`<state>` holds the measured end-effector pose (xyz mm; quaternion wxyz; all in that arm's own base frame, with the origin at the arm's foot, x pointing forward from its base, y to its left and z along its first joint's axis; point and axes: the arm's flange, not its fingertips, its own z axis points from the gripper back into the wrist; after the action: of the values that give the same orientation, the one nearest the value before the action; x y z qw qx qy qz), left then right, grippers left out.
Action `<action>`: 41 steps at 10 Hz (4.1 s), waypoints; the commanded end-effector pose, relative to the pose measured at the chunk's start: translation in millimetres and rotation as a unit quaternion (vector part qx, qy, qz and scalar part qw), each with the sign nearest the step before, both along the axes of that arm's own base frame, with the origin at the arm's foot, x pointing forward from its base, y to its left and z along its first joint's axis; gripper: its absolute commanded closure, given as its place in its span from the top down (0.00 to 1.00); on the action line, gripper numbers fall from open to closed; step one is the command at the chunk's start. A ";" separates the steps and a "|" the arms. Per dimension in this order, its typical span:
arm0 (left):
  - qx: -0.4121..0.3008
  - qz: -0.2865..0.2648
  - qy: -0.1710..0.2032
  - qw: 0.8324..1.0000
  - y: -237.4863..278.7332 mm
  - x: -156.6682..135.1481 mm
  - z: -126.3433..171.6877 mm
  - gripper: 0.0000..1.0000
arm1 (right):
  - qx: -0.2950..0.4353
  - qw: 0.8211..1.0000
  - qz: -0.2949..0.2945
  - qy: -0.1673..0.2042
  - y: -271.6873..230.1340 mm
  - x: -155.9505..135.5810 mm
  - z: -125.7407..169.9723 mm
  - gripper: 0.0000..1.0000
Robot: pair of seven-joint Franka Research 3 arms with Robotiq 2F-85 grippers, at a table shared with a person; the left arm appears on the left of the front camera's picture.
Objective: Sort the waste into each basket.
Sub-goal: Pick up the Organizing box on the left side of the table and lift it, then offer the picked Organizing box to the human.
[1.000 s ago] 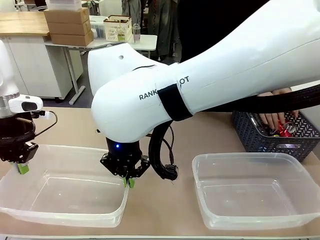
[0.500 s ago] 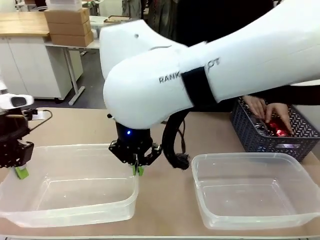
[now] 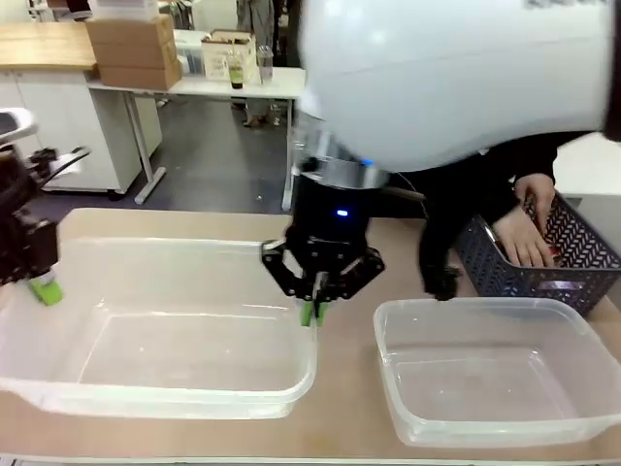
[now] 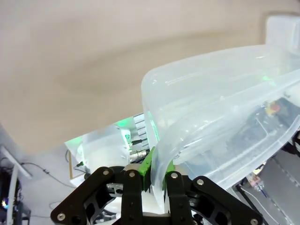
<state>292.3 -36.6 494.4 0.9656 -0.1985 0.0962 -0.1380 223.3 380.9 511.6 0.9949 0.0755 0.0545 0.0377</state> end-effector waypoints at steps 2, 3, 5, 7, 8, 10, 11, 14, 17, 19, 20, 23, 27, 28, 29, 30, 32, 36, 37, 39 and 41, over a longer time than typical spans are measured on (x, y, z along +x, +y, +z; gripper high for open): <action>0.000 0.000 0.000 1.000 0.0 0.0 0.0 0.00 | 0.000 1.000 0.000 0.000 0.0 0.0 0.0 0.00; 0.000 0.000 0.000 1.000 0.0 0.0 0.0 0.00 | 0.000 1.000 0.000 0.000 0.0 0.0 0.0 0.00; 0.015 0.001 0.005 1.000 -9.3 8.1 -1.5 0.06 | 0.000 1.000 0.000 0.000 0.0 0.0 0.0 0.00; 0.007 0.174 -0.020 0.985 -15.9 4.8 11.2 0.06 | 0.028 0.999 0.004 0.032 -23.7 16.4 -4.9 0.08; 0.009 0.201 -0.022 0.979 -23.6 9.2 22.0 0.06 | 0.028 0.999 0.004 0.042 -41.0 28.5 -7.7 0.08; 0.056 0.219 -0.024 0.974 -50.6 25.4 33.7 0.06 | 0.010 0.999 -0.037 0.025 -76.5 48.0 -2.1 0.08; 0.066 0.204 -0.012 0.977 -71.5 41.6 36.4 0.06 | 0.001 0.999 -0.051 -0.003 -94.1 53.2 2.5 0.08; 0.099 0.169 -0.017 0.981 -120.7 82.7 34.7 0.06 | -0.009 0.999 -0.050 -0.003 -153.0 46.3 7.0 0.08; 0.106 0.142 0.001 0.984 -150.8 93.3 21.0 0.06 | 0.005 0.996 -0.077 -0.033 -190.1 62.8 5.0 0.08; 0.105 0.143 0.006 0.984 -152.3 84.3 6.7 0.06 | 0.043 0.989 -0.138 -0.018 -195.2 82.8 4.2 0.08; 0.103 0.151 0.006 0.983 -151.5 79.2 1.6 0.06 | 0.045 0.989 -0.143 -0.005 -193.5 91.3 -0.1 0.08; 0.098 0.179 -0.009 0.979 -150.8 88.4 -5.0 0.06 | 0.048 0.990 -0.136 -0.002 -195.1 93.6 -10.7 0.08; 0.090 0.134 0.011 0.987 -171.8 83.0 -0.9 0.06 | 0.048 0.991 -0.124 0.000 -174.8 92.5 -9.6 0.08; 0.090 0.134 0.011 0.987 -171.8 83.0 -0.9 0.06 | 0.048 0.991 -0.124 0.000 -174.8 92.5 -9.6 0.08; 0.090 0.134 0.011 0.987 -171.8 83.0 -0.9 0.06 | 0.048 0.991 -0.124 0.000 -174.8 92.5 -9.6 0.08; 0.090 0.134 0.011 0.987 -171.8 83.0 -0.9 0.06 | 0.048 0.991 -0.124 0.000 -174.8 92.5 -9.6 0.08; 0.090 0.134 0.011 0.987 -171.8 83.0 -0.9 0.06 | 0.048 0.991 -0.124 0.000 -174.8 92.5 -9.6 0.08; 0.090 0.134 0.011 0.987 -171.8 83.0 -0.9 0.06 | 0.048 0.991 -0.124 0.000 -174.8 92.5 -9.6 0.08; 0.090 0.134 0.011 0.987 -171.8 83.0 -0.9 0.06 | 0.048 0.991 -0.124 0.000 -174.8 92.5 -9.6 0.08; 0.090 0.134 0.011 0.987 -171.8 83.0 -0.9 0.06 | 0.048 0.991 -0.124 0.000 -174.8 92.5 -9.6 0.08; 0.090 0.134 0.011 0.987 -171.8 83.0 -0.9 0.06 | 0.048 0.991 -0.124 0.000 -174.8 92.5 -9.6 0.08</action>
<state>373.2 -214.7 486.9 0.9884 -0.1198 0.0933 -0.0027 313.9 208.4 501.7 0.9878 0.1270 0.0404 -0.0810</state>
